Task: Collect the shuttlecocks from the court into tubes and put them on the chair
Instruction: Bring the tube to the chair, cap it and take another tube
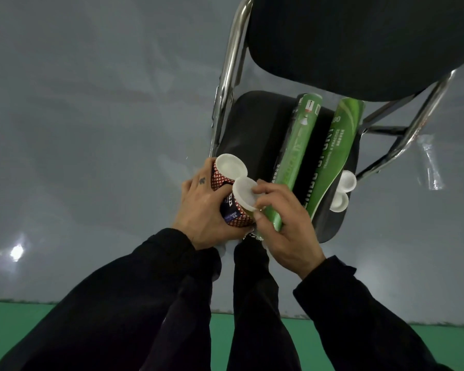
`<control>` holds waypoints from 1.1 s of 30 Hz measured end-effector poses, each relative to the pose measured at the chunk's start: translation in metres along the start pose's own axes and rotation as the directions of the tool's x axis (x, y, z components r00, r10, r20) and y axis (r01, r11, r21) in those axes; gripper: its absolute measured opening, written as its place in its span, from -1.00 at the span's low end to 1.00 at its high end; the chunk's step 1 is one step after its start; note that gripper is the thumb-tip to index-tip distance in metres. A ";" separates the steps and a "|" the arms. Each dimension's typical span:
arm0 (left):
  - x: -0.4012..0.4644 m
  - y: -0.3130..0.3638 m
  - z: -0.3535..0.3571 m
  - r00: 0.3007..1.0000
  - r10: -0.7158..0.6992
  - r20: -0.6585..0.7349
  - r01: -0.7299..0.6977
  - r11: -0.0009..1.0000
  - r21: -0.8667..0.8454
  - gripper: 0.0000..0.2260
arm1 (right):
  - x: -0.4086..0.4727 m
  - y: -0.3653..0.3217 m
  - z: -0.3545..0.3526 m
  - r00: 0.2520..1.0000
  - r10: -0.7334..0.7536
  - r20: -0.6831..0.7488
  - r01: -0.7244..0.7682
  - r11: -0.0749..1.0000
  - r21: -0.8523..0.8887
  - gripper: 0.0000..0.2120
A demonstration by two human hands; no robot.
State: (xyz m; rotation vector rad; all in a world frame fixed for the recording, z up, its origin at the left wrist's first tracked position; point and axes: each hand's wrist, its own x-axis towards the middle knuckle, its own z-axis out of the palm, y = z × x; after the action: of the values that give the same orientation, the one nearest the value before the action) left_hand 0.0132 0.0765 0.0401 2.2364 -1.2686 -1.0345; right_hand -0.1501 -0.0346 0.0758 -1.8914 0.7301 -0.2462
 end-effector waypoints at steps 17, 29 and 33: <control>-0.004 -0.005 -0.006 0.996 0.073 0.051 -0.078 0.992 0.096 -0.25 | 0.023 -0.003 -0.023 0.940 0.162 0.301 -0.159 0.987 -0.033 -0.29; 0.000 0.008 -0.009 1.000 0.022 0.018 -0.023 1.000 0.017 -0.28 | 0.018 -0.010 0.005 0.970 0.071 0.231 -0.041 0.990 -0.134 -0.53; 0.000 0.007 -0.013 0.995 0.096 0.022 -0.097 0.992 0.086 -0.25 | 0.002 -0.004 0.015 0.979 0.075 0.187 -0.055 0.992 -0.110 -0.41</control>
State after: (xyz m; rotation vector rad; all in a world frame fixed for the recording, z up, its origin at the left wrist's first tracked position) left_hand 0.0193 0.0730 0.0532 2.2090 -1.4397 -0.9836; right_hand -0.1398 -0.0234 0.0725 -1.9539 0.6838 0.0165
